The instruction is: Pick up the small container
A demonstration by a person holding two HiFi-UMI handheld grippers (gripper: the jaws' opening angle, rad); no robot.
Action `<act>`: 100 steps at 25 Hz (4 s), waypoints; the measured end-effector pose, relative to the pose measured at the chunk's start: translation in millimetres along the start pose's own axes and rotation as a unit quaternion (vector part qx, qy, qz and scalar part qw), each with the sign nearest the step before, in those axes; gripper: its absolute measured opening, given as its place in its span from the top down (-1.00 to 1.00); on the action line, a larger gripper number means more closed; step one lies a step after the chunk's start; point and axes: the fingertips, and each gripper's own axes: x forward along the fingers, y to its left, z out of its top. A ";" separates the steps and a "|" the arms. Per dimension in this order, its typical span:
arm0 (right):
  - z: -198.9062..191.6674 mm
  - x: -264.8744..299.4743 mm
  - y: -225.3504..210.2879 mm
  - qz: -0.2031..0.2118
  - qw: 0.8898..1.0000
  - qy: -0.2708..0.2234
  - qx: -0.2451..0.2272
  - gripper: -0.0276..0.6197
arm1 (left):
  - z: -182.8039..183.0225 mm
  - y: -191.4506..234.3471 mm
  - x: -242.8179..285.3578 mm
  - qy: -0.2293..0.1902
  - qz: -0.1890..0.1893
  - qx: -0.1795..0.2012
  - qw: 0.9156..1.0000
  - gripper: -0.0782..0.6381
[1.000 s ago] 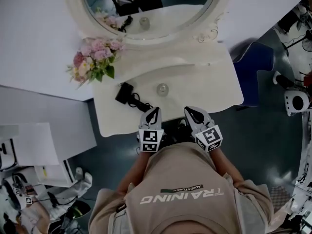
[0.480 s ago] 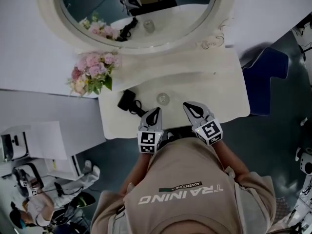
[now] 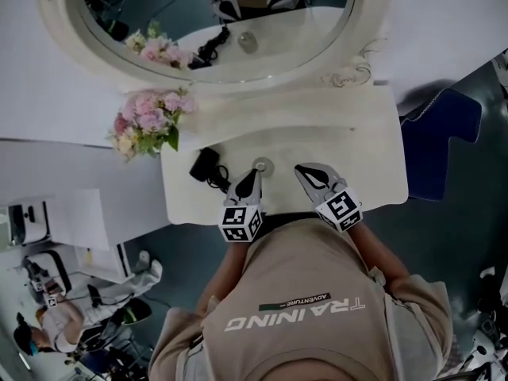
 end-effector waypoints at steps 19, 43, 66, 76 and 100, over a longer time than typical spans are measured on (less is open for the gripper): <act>-10.8 -2.0 -15.6 -0.016 1.000 0.026 0.009 0.91 | -53.4 21.1 61.1 0.030 0.047 0.022 0.998 -0.27; -24.3 -12.8 -21.7 -0.025 0.998 0.059 0.014 0.91 | -105.4 38.3 105.9 0.024 0.097 0.019 0.995 -0.25; -29.4 -20.6 -16.9 -0.051 0.996 0.062 0.031 0.91 | -94.4 24.8 96.1 0.065 0.060 0.037 0.995 -0.21; -13.9 0.0 2.5 -0.046 0.997 0.043 0.044 0.91 | -37.1 5.0 55.8 0.042 -0.012 0.071 0.997 -0.21; 44.1 8.4 7.1 -0.093 0.996 -0.014 -0.007 0.91 | 36.0 49.6 -25.2 -0.020 -0.013 0.115 0.993 -0.21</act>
